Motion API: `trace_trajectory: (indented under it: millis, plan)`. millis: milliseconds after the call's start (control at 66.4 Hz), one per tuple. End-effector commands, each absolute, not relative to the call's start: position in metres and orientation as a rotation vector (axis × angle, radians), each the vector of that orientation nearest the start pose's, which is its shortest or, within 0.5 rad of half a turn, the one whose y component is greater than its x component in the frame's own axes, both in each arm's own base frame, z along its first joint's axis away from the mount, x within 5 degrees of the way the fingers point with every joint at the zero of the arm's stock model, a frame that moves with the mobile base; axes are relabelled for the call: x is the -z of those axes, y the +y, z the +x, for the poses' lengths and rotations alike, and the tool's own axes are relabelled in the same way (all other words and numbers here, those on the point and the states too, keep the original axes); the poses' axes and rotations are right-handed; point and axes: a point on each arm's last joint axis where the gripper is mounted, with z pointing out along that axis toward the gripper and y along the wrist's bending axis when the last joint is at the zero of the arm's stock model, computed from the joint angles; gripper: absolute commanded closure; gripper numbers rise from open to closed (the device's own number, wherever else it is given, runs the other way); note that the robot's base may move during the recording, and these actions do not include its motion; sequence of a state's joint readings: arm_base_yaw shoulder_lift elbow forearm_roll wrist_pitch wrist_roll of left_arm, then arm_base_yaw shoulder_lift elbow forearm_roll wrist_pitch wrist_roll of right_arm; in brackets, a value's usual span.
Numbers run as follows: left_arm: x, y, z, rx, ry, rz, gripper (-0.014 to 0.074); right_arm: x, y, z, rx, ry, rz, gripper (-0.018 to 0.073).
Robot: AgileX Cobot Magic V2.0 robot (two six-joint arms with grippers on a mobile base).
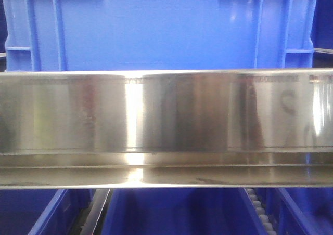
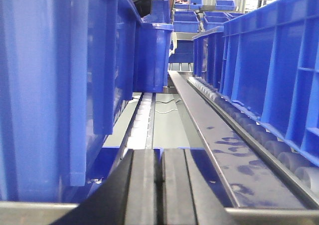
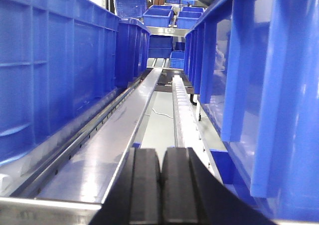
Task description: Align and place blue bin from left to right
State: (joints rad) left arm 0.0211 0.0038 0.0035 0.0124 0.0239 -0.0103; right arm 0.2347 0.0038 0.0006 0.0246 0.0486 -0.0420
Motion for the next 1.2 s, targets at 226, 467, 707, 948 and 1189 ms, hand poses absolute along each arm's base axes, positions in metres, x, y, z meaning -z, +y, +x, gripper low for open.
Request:
trace_trajectory:
  millis: [226,467,707,948,1189]
  plan:
    - [-0.212,0.001,0.056,-0.019,1.495,-0.015,0.0707,-0.211,0.013,0.055,-0.172,1.503,-0.186,0.0638]
    - [-0.212,0.001,0.056,-0.019,1.495,-0.015,0.0707,-0.211,0.013,0.055,-0.172,1.503,-0.186,0.0638]
    - [-0.212,0.001,0.056,-0.019,1.495,-0.015,0.0707,-0.211,0.013,0.055,-0.172,1.503,-0.186,0.0638]
    - [-0.213,0.001,0.056,-0.019,1.490,-0.015,0.0707,-0.211,0.013,0.055,-0.172,1.503,-0.186,0.0638]
    - [-0.220,0.001,0.055,-0.013,1.405,-0.020,0.0707,-0.221,0.012,0.054,-0.176,1.389,-0.169,0.0638]
